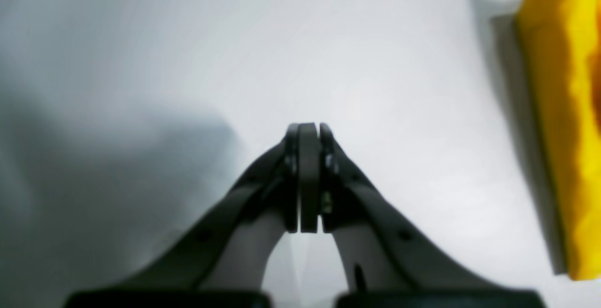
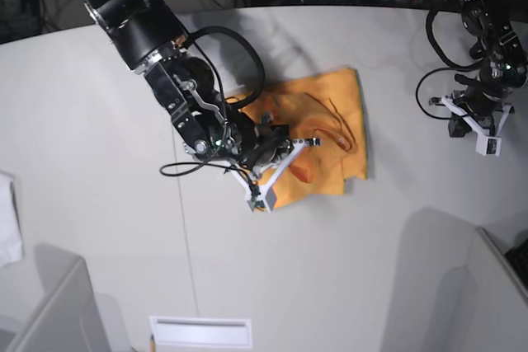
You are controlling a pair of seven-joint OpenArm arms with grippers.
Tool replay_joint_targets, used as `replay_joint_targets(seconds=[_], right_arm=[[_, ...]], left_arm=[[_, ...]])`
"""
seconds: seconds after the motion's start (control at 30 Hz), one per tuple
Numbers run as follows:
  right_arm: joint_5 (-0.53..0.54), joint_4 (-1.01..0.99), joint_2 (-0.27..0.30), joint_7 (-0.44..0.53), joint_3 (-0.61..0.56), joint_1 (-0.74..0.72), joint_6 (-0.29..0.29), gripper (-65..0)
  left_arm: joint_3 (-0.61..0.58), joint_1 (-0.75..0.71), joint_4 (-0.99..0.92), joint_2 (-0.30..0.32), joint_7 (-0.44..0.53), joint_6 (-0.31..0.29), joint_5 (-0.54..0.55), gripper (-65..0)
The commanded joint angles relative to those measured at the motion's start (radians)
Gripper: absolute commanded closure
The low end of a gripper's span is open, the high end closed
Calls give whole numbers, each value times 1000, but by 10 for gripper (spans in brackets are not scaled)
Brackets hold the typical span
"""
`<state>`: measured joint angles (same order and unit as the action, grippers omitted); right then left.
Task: Fold the T-shirt properly
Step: 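Adjust the folded layers with the right gripper, left gripper assisting, then tuck the folded edge under with the right gripper and withdraw it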
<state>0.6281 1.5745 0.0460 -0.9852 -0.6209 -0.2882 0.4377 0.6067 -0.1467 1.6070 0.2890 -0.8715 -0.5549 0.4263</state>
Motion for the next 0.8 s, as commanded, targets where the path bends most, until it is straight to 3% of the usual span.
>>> replay_joint_targets(seconds=[0.0, 0.33, 0.77], right_arm=[[11, 0, -15, 19, 5, -32, -1, 0], [11, -173, -41, 145, -70, -35, -40, 0], [12, -267, -169, 174, -129, -138, -46, 0]], left_arm=[[3, 14, 22, 20, 21, -6, 12, 0], [11, -14, 22, 23, 21, -6, 12, 0], [11, -15, 19, 23, 21, -6, 9, 0]])
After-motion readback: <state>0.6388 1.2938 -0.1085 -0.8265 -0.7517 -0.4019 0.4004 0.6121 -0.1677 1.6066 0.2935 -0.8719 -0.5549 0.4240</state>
